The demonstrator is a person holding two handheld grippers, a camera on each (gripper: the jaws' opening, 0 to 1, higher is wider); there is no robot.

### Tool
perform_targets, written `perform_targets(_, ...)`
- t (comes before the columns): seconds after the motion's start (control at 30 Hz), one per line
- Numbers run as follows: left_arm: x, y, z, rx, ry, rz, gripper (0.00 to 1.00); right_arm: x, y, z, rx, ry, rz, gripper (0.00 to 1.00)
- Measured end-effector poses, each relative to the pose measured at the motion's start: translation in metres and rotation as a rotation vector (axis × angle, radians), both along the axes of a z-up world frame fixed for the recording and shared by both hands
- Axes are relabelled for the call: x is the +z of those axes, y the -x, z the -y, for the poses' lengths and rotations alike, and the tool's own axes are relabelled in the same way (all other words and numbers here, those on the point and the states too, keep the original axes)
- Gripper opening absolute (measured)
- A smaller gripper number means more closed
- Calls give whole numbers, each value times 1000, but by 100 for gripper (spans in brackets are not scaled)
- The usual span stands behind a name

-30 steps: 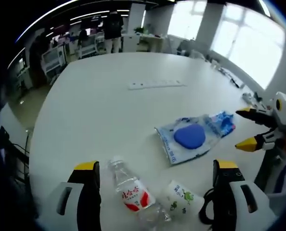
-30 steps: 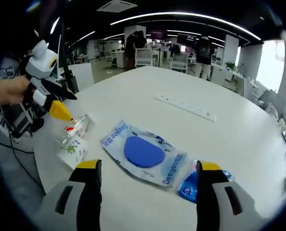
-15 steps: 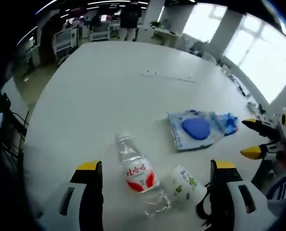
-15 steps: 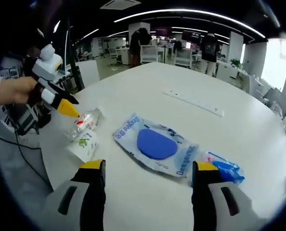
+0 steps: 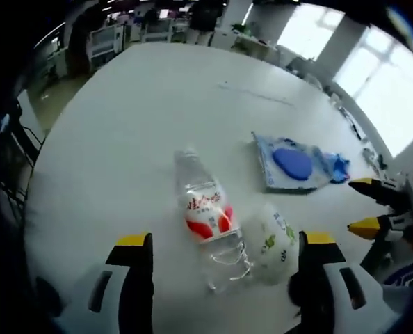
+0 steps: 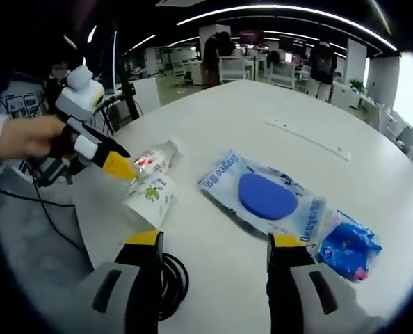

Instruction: Arrange the tabletop items into an orderly group along one side of the table until the central work area is clear of visible clutter.

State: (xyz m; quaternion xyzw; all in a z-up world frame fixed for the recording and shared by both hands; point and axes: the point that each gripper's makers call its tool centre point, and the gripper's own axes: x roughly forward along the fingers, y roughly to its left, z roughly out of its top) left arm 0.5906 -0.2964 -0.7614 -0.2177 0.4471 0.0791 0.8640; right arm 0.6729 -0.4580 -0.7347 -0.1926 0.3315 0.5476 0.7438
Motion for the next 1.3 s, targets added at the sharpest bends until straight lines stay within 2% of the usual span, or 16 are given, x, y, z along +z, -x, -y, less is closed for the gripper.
perform_targets(0.23,-9,4,5,47,34,-3,78,-11,17,-11,44,16,-26,53)
perform_targets(0.37,-14,3,3,66,25,-7,74,-11,26,-10,46,12,-42,52)
perform_targets(0.47,-16,1,2,105,45,6,75,-11,27,-11,49,5,-49,52)
perform_targets(0.7,-12,2,-2,138,54,32,64,-10,20,-7,28,-7,-56,52)
perform_targets(0.77,-9,0,-2,150,72,54,65,-10,20,-7,26,-10,-57,52)
perform_targets(0.9,-9,1,-3,148,78,54,64,-11,24,-15,46,-16,-53,52)
perform_targets(1.03,-11,5,-6,173,91,45,62,-12,32,-23,65,-22,-52,51)
perform_targets(1.13,-15,6,-3,164,92,29,58,-14,38,-28,63,-29,-72,50)
perform_targets(1.3,-21,10,-2,133,46,-8,50,-15,44,-28,89,-27,-76,50)
